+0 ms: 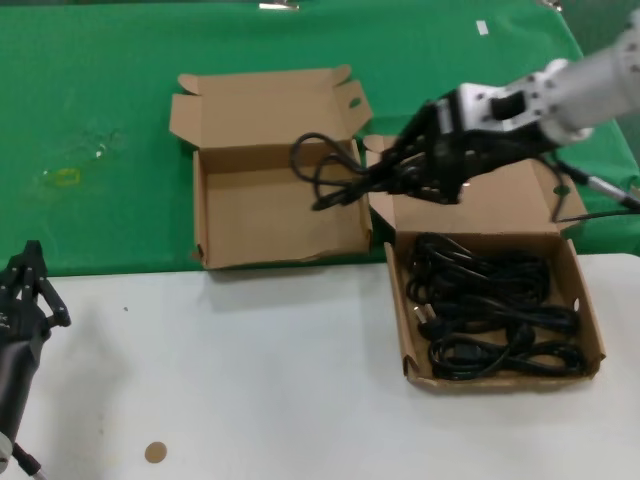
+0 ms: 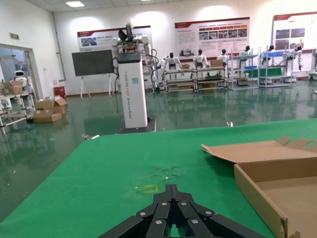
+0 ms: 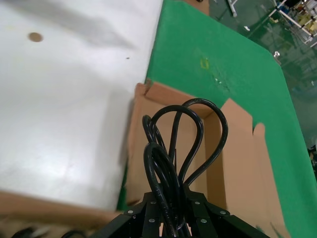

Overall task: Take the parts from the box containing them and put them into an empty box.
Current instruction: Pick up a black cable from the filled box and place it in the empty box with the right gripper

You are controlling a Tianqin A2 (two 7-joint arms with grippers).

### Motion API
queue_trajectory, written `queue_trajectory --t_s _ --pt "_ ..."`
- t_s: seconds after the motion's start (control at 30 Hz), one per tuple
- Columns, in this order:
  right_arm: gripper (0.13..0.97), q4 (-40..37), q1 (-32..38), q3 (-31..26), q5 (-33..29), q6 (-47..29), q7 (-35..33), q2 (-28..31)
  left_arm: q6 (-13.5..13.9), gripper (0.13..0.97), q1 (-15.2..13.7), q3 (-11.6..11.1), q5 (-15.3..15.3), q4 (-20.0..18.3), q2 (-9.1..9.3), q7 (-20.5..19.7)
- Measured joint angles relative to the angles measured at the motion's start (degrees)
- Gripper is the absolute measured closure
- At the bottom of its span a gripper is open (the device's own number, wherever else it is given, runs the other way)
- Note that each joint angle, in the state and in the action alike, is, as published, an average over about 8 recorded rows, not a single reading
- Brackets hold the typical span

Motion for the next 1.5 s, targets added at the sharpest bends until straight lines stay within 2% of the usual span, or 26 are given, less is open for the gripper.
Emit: queue_trajectory --t_s 0.33,0.67,1.03,1.5 --pt "0.882 -16.82 4.81 -2.47 -1.57 7.42 -5.78 -13.59 0.0 0.953 0.0 0.0 0.0 0.0 0.0 0.0" --pt "0.882 -36.45 10.47 -1.68 -0.59 14.36 -14.91 -25.31 0.0 0.953 0.0 0.0 0.0 0.0 0.0 0.0" --pt "0.883 -46.85 12.89 -0.21 0.25 17.81 -21.12 -28.62 0.0 0.953 0.0 0.0 0.0 0.0 0.0 0.0" --pt "0.87 -51.42 14.18 0.38 -0.28 20.41 -23.82 -28.51 0.0 0.953 0.0 0.0 -0.01 0.0 0.0 0.01"
